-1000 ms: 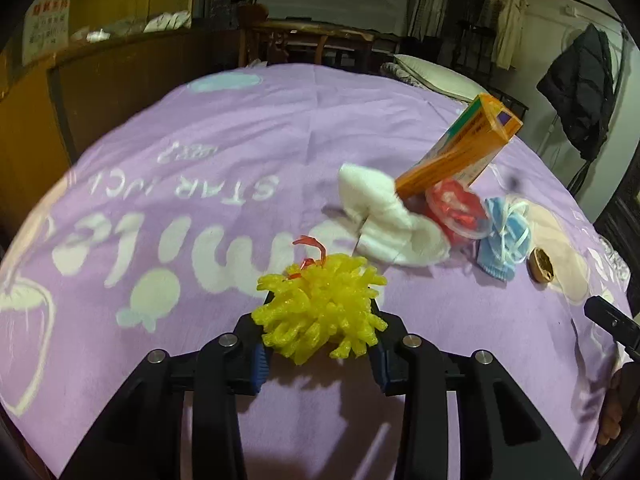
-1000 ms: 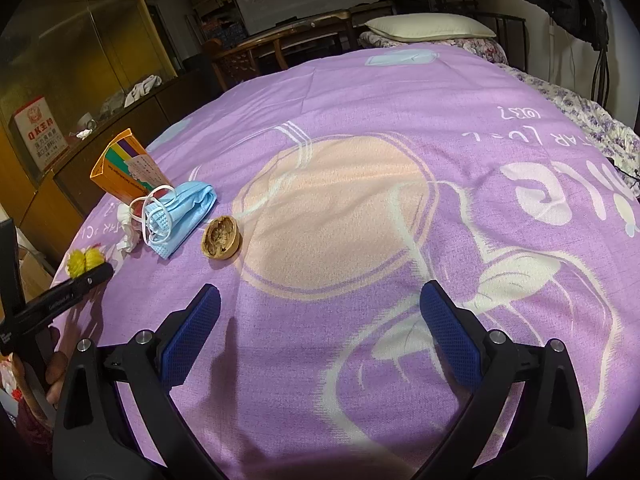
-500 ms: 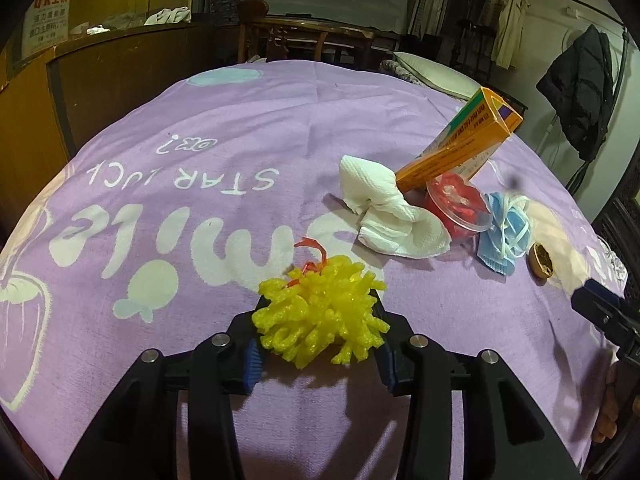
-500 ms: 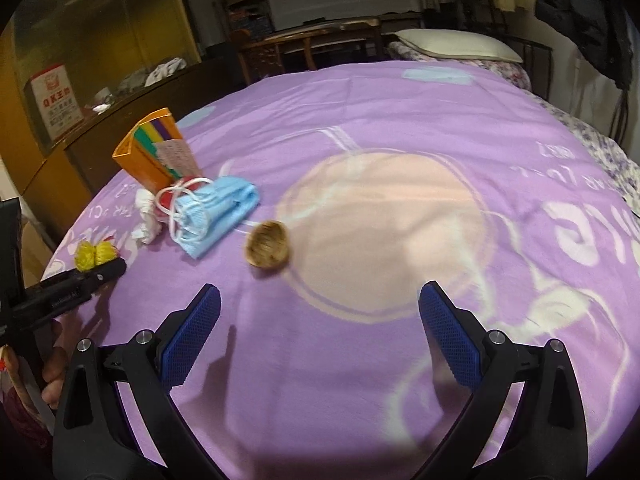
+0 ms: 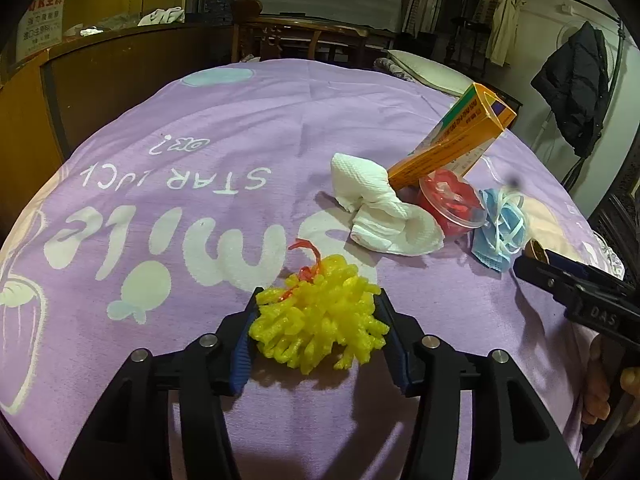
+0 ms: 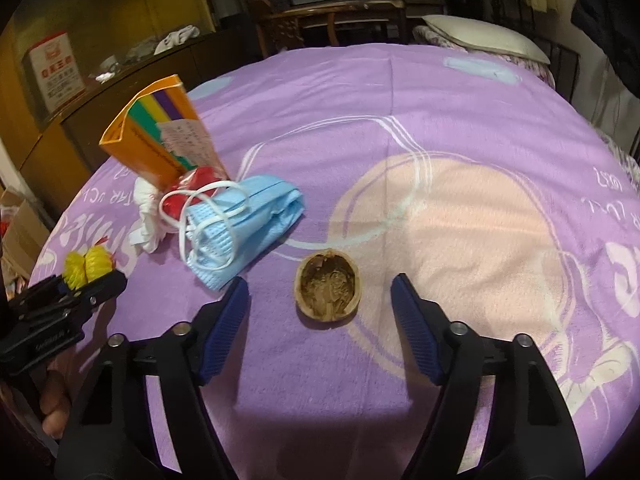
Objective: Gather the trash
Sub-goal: 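Grasp the yellow pom-pom with the left tool while the right tool grasps the walnut shell, then lift the pom-pom and walnut shell and carry them toward the red wastebasket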
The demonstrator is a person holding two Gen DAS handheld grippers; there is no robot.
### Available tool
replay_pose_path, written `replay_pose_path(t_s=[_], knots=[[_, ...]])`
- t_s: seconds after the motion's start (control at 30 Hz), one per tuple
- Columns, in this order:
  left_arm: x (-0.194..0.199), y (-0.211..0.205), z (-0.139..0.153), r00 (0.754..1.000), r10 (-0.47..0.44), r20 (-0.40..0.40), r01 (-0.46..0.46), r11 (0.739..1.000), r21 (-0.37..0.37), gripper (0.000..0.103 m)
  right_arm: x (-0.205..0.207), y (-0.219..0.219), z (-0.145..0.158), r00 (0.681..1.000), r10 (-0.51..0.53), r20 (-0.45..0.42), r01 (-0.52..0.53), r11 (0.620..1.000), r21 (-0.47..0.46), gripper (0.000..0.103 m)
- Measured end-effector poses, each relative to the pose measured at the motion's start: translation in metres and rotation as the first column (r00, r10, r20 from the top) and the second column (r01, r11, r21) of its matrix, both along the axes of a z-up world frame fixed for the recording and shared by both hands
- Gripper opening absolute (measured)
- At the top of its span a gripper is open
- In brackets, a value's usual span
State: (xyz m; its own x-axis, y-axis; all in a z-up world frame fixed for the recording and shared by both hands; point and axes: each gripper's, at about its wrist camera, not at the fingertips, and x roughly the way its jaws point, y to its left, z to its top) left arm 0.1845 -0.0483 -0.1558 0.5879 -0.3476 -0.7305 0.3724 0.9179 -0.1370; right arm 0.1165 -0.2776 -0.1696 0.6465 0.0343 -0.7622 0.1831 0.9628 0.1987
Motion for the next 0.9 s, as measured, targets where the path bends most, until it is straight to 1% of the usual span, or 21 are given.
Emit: replay_pose_path(t_s=[0.03,0.07,0.17,0.33,0.37,0.47,0.57,0.63,0.7,0.83,0.9], knots=[[0.000,0.000,0.000,1.000,0.000,0.000,0.000,1.000,0.000,0.054,-0.002,-0.002,0.001,1.000,-0.020,0.007,0.020,1.000,-0.006,0.043],[0.000,0.000,0.000,1.000,-0.001,0.000,0.001,1.000,0.000,0.054,-0.005,-0.003,0.002,1.000,-0.019,0.024,0.019,1.000,0.012,0.031],[0.000,0.000,0.001,1.000,0.002,-0.002,-0.002,1.000,-0.007,0.054,-0.012,-0.006,0.003,0.998,-0.031,0.049,0.029,0.999,0.042,0.031],[0.000,0.004,0.001,1.000,0.008,-0.006,-0.008,0.999,-0.036,0.054,-0.010,-0.004,0.000,0.999,-0.017,0.029,0.016,0.999,0.043,0.032],[0.000,0.005,0.001,1.000,0.007,-0.008,-0.007,0.999,-0.045,0.055,-0.009,-0.004,0.000,0.999,-0.017,0.027,0.015,0.999,0.044,0.032],[0.000,0.007,0.001,1.000,0.007,-0.012,-0.007,0.998,-0.055,0.063,-0.009,-0.005,-0.001,1.000,-0.016,0.023,0.015,0.999,0.049,0.032],[0.000,0.008,0.001,1.000,0.007,-0.014,-0.007,0.998,-0.060,0.063,-0.008,-0.006,-0.001,1.000,-0.016,0.021,0.015,0.999,0.048,0.032],[0.000,0.010,0.001,1.000,0.009,-0.013,-0.009,0.998,-0.066,0.062,-0.009,-0.006,-0.001,1.000,-0.016,0.021,0.015,0.999,0.049,0.032],[0.000,0.012,0.001,1.000,0.017,-0.011,-0.018,0.998,-0.065,0.055,-0.008,-0.006,-0.001,1.000,-0.017,0.022,0.016,0.999,0.049,0.032],[0.000,0.015,0.001,1.000,0.023,-0.008,-0.024,0.997,-0.072,0.045,-0.009,-0.006,-0.001,1.000,-0.018,0.023,0.017,0.999,0.051,0.032],[-0.001,0.015,0.001,1.000,0.026,-0.003,-0.026,0.997,-0.066,0.040,-0.011,-0.007,0.001,0.999,-0.029,0.042,0.027,0.998,0.057,0.031]])
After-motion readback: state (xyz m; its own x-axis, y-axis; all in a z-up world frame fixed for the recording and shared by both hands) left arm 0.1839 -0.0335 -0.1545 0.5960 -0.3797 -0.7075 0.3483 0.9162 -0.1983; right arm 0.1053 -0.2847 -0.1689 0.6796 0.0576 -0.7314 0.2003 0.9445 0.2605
